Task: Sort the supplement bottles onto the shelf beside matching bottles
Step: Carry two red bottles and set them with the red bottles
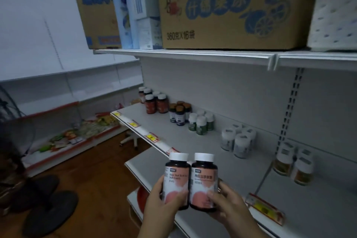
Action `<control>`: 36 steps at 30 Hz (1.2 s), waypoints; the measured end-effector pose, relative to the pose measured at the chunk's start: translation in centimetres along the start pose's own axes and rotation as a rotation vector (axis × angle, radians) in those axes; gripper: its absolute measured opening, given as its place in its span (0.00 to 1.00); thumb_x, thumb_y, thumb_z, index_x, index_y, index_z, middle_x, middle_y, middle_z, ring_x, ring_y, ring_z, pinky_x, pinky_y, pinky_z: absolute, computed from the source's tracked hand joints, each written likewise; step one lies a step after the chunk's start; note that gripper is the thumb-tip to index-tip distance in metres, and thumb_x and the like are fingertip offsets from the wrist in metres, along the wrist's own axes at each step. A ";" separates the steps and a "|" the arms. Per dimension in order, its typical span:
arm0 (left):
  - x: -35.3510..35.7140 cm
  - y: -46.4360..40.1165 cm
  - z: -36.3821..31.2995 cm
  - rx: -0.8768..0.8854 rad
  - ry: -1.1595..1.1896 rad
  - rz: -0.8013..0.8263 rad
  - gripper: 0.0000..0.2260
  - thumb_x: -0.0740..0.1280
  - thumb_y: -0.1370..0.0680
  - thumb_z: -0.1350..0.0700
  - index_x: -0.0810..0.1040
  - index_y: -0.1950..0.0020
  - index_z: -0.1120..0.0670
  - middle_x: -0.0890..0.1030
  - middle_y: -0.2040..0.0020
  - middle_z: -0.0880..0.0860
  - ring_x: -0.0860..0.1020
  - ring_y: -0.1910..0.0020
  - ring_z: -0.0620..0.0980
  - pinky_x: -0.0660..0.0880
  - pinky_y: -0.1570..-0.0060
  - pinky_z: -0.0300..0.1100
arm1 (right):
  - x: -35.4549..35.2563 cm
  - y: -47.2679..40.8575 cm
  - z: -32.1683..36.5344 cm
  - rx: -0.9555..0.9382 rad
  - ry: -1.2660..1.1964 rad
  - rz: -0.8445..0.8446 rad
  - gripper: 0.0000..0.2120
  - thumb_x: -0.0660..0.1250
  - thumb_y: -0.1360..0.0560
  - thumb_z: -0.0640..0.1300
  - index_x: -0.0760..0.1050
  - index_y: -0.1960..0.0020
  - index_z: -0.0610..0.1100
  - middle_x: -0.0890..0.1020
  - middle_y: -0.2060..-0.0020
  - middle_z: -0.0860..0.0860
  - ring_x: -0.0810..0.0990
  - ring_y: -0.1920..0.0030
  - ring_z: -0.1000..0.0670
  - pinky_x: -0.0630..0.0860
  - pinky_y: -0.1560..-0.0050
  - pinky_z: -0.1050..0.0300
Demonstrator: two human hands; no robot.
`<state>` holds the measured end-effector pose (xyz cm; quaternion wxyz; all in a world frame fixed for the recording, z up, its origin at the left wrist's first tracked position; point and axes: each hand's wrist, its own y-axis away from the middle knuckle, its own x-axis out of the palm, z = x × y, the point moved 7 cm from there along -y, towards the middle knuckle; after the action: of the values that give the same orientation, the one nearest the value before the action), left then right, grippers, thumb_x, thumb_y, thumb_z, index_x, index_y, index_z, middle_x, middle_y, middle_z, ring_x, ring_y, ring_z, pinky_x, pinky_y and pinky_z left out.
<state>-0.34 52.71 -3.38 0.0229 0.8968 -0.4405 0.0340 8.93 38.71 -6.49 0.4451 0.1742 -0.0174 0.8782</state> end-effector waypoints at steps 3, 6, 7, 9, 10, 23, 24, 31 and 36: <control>-2.4 -5.0 -0.6 -0.004 -0.018 -0.021 0.22 0.78 0.37 0.59 0.79 0.45 0.51 0.86 0.56 0.51 0.84 0.59 0.46 0.78 0.67 0.35 | 2.8 -5.9 0.1 0.000 0.008 0.031 0.21 0.69 0.39 0.42 0.78 0.46 0.42 0.87 0.59 0.48 0.85 0.59 0.51 0.81 0.58 0.55; -5.1 -10.1 -2.1 0.011 -0.055 -0.052 0.23 0.76 0.41 0.56 0.79 0.46 0.52 0.86 0.57 0.49 0.84 0.59 0.46 0.78 0.67 0.35 | 5.8 -11.6 0.7 -0.002 0.000 0.077 0.19 0.71 0.34 0.40 0.77 0.43 0.41 0.87 0.55 0.46 0.85 0.56 0.49 0.81 0.57 0.54; -5.9 -11.6 -2.7 0.017 -0.066 -0.059 0.22 0.75 0.41 0.56 0.79 0.47 0.52 0.86 0.57 0.49 0.84 0.59 0.45 0.79 0.67 0.35 | 6.9 -13.4 0.9 -0.005 0.010 0.100 0.19 0.71 0.34 0.41 0.77 0.43 0.41 0.86 0.55 0.46 0.85 0.55 0.49 0.81 0.58 0.56; -7.9 -14.4 -3.9 0.042 -0.085 -0.093 0.21 0.76 0.39 0.56 0.79 0.47 0.51 0.86 0.56 0.51 0.84 0.58 0.45 0.79 0.65 0.35 | 9.1 -16.7 1.3 -0.010 0.022 0.144 0.18 0.71 0.32 0.40 0.77 0.42 0.41 0.86 0.53 0.46 0.85 0.53 0.48 0.81 0.56 0.55; -8.9 -15.7 -4.2 0.058 -0.088 -0.120 0.20 0.77 0.36 0.57 0.78 0.46 0.51 0.85 0.55 0.51 0.83 0.59 0.44 0.79 0.65 0.34 | 10.2 -18.3 1.4 -0.013 0.028 0.159 0.15 0.70 0.29 0.39 0.77 0.42 0.41 0.86 0.53 0.46 0.85 0.53 0.48 0.81 0.56 0.55; -19.2 -33.7 -3.0 0.065 -0.052 -0.134 0.22 0.72 0.29 0.64 0.71 0.40 0.49 0.80 0.50 0.47 0.82 0.59 0.39 0.75 0.69 0.27 | 20.0 -36.1 -1.8 0.023 0.088 0.161 0.21 0.70 0.35 0.41 0.76 0.42 0.42 0.85 0.51 0.44 0.84 0.48 0.44 0.79 0.47 0.47; -20.3 -35.8 -2.7 0.051 -0.041 -0.108 0.23 0.72 0.30 0.64 0.71 0.39 0.48 0.80 0.49 0.47 0.81 0.58 0.40 0.75 0.70 0.27 | 20.8 -37.6 -2.5 0.025 0.093 0.144 0.22 0.70 0.36 0.41 0.76 0.42 0.42 0.85 0.51 0.44 0.84 0.49 0.44 0.79 0.48 0.48; -28.5 -50.1 -1.0 -0.065 -0.002 0.054 0.28 0.73 0.30 0.63 0.69 0.33 0.50 0.79 0.47 0.44 0.79 0.50 0.42 0.76 0.60 0.38 | 27.9 -47.7 -5.4 -0.020 0.253 -0.069 0.40 0.81 0.53 0.49 0.72 0.43 0.49 0.85 0.51 0.50 0.84 0.50 0.52 0.77 0.49 0.58; -29.8 -57.8 -2.5 -0.082 -0.039 0.177 0.22 0.68 0.27 0.68 0.68 0.39 0.50 0.78 0.54 0.45 0.81 0.64 0.37 0.74 0.71 0.29 | 29.7 -53.3 -6.0 -0.046 0.334 -0.306 0.27 0.76 0.40 0.44 0.70 0.45 0.56 0.84 0.50 0.50 0.83 0.51 0.50 0.79 0.45 0.50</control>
<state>27.21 111.71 -3.95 0.0479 0.8532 -0.5194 0.0006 33.06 94.98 -9.22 0.5736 0.0170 0.0631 0.8165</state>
